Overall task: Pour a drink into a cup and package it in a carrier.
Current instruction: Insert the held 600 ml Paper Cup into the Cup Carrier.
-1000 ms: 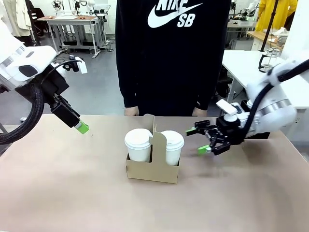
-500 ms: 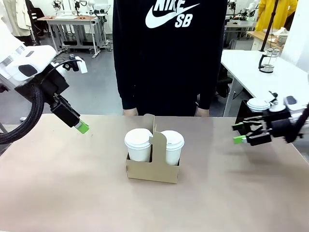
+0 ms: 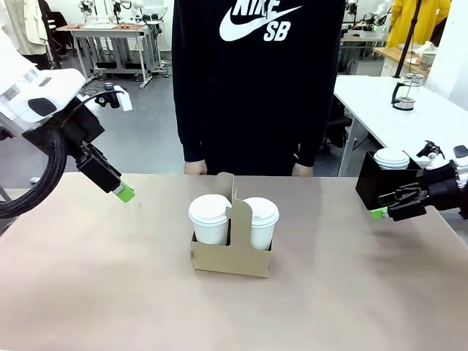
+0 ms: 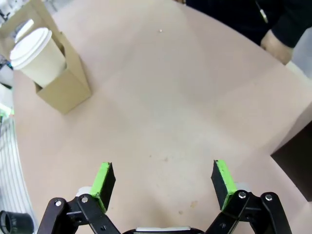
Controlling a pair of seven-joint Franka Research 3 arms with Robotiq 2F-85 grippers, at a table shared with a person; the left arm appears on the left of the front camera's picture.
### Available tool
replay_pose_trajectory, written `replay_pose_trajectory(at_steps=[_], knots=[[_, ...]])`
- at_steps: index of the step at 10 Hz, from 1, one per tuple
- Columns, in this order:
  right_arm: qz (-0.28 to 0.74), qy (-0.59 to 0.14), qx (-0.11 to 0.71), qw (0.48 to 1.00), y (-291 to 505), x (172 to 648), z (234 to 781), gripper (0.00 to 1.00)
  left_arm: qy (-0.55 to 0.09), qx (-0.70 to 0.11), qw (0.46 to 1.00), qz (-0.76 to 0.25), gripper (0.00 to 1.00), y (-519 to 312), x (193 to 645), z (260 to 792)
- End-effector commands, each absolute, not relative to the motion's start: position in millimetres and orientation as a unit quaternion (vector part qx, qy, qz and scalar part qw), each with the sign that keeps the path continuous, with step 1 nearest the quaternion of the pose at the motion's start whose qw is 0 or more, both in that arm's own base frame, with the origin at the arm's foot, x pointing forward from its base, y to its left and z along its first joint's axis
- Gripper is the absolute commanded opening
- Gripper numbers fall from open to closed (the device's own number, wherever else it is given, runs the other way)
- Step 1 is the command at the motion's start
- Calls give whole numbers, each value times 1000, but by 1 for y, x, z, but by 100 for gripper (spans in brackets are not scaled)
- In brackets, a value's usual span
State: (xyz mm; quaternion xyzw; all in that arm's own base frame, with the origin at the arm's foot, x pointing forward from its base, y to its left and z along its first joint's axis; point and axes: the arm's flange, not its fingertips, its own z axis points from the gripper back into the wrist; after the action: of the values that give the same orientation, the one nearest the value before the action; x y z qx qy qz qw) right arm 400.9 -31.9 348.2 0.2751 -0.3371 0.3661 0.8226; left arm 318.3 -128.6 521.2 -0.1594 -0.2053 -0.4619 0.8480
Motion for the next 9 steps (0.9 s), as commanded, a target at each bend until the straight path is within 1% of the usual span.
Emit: replay_pose_trajectory(at_steps=[1,2,3,9], knots=[[363,-327,272,829,-22,375,348,100,-203,-156,847,-466,100,-127,318,520],[367,-327,313,813,-15,377,346,100,-203,-156,847,-466,100,-127,318,520],[367,-337,276,822,-31,401,348,100,-203,-156,847,-466,100,-127,318,520],[367,-337,276,822,-31,401,348,100,-203,-156,847,-466,100,-127,318,520]])
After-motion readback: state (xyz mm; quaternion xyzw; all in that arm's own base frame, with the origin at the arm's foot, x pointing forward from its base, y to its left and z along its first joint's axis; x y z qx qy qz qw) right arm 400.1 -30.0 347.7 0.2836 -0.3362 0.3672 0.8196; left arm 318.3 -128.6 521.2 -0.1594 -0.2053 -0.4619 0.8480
